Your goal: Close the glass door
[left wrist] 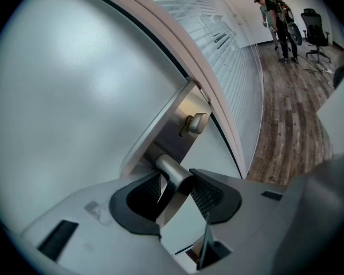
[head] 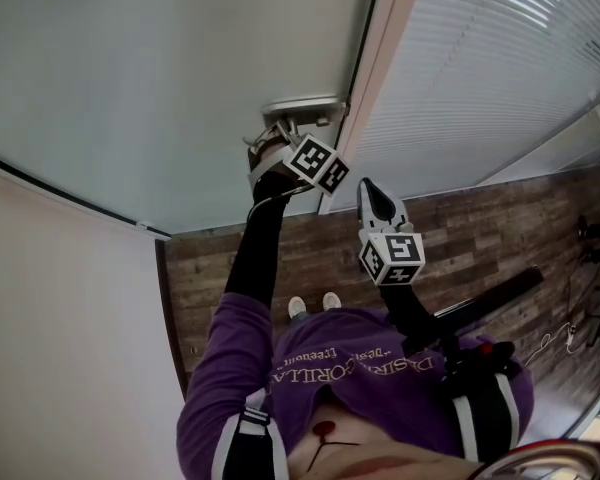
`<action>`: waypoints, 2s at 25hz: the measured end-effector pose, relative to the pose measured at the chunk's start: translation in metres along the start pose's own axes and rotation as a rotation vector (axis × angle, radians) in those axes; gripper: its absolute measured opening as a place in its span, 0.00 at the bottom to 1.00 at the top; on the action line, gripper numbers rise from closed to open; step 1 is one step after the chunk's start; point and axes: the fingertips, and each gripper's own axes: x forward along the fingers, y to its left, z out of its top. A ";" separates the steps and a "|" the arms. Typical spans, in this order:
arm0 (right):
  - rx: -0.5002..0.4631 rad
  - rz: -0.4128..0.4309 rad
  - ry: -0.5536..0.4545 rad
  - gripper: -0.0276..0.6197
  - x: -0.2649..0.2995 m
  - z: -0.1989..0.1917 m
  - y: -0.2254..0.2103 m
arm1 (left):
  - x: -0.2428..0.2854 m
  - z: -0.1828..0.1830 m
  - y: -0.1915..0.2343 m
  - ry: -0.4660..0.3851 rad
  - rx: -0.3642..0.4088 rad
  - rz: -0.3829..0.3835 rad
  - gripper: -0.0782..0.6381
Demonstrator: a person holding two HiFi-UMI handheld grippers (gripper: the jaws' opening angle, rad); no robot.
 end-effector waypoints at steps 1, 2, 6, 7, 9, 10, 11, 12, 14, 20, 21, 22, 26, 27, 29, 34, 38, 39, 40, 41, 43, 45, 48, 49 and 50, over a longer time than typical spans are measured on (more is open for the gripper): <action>0.001 -0.001 0.000 0.04 0.000 0.000 -0.001 | 0.001 0.001 0.000 0.001 0.000 -0.001 0.31; 0.003 -0.002 0.000 0.04 0.000 0.000 -0.003 | 0.003 0.002 0.000 0.002 0.001 -0.003 0.31; 0.011 -0.008 0.000 0.04 0.001 0.008 -0.010 | 0.009 0.012 0.003 0.019 -0.007 -0.027 0.31; 0.013 -0.011 -0.001 0.04 0.000 0.010 -0.011 | 0.009 0.013 0.004 0.021 -0.008 -0.031 0.31; 0.015 -0.018 -0.003 0.04 -0.005 0.011 -0.011 | 0.009 0.015 0.006 0.020 -0.008 -0.032 0.31; 0.015 -0.022 -0.004 0.04 -0.008 0.010 -0.011 | 0.010 0.015 0.007 0.020 -0.008 -0.029 0.31; 0.015 -0.027 -0.005 0.04 -0.011 0.010 -0.011 | 0.011 0.015 0.009 0.019 -0.010 -0.026 0.31; 0.017 -0.033 -0.005 0.04 -0.014 0.009 -0.012 | 0.012 0.015 0.010 0.020 -0.012 -0.023 0.31; 0.022 -0.046 -0.004 0.04 -0.019 0.008 -0.015 | 0.013 0.014 0.011 0.030 -0.017 -0.026 0.31; 0.029 -0.074 -0.019 0.04 -0.026 0.011 -0.021 | 0.013 0.017 0.012 0.010 -0.013 -0.018 0.31; 0.030 -0.075 -0.021 0.04 -0.028 0.011 -0.021 | 0.013 0.016 0.011 0.011 -0.015 -0.021 0.32; 0.030 -0.077 -0.022 0.04 -0.030 0.011 -0.021 | 0.012 0.015 0.011 0.008 -0.014 -0.019 0.32; 0.033 -0.080 -0.025 0.04 -0.035 0.012 -0.022 | 0.009 0.016 0.011 -0.023 -0.002 0.005 0.32; 0.035 -0.081 -0.027 0.04 -0.037 0.012 -0.022 | 0.008 0.016 0.011 -0.030 0.003 0.012 0.32; 0.036 -0.085 -0.029 0.04 -0.039 0.012 -0.023 | 0.007 0.016 0.011 -0.044 0.027 0.034 0.32; 0.039 -0.094 -0.032 0.04 -0.041 0.012 -0.029 | -0.003 0.015 0.011 -0.087 0.134 0.118 0.32; 0.039 -0.082 -0.036 0.04 -0.039 0.013 -0.027 | -0.024 0.006 0.012 -0.133 0.104 0.161 0.32; 0.039 -0.078 -0.037 0.04 -0.039 0.013 -0.025 | -0.032 0.002 0.014 -0.153 0.074 0.168 0.31; 0.038 -0.072 -0.040 0.04 -0.038 0.014 -0.023 | -0.041 -0.003 0.016 -0.176 0.033 0.172 0.31; 0.036 -0.065 -0.042 0.04 -0.037 0.015 -0.020 | -0.049 -0.009 0.018 -0.197 -0.020 0.168 0.31; 0.033 -0.049 -0.045 0.04 -0.035 0.017 -0.014 | -0.061 -0.024 0.019 -0.226 -0.162 0.130 0.31; 0.030 -0.029 -0.045 0.04 -0.032 0.017 -0.006 | -0.070 -0.044 0.015 -0.244 -0.333 0.069 0.31; 0.027 -0.004 -0.047 0.04 -0.031 0.018 0.003 | -0.084 -0.073 0.007 -0.255 -0.554 0.031 0.25; 0.028 0.001 -0.048 0.04 -0.030 0.018 0.005 | -0.088 -0.082 0.006 -0.255 -0.608 0.039 0.20; 0.028 0.004 -0.048 0.04 -0.029 0.020 0.005 | -0.092 -0.088 0.005 -0.255 -0.652 0.048 0.15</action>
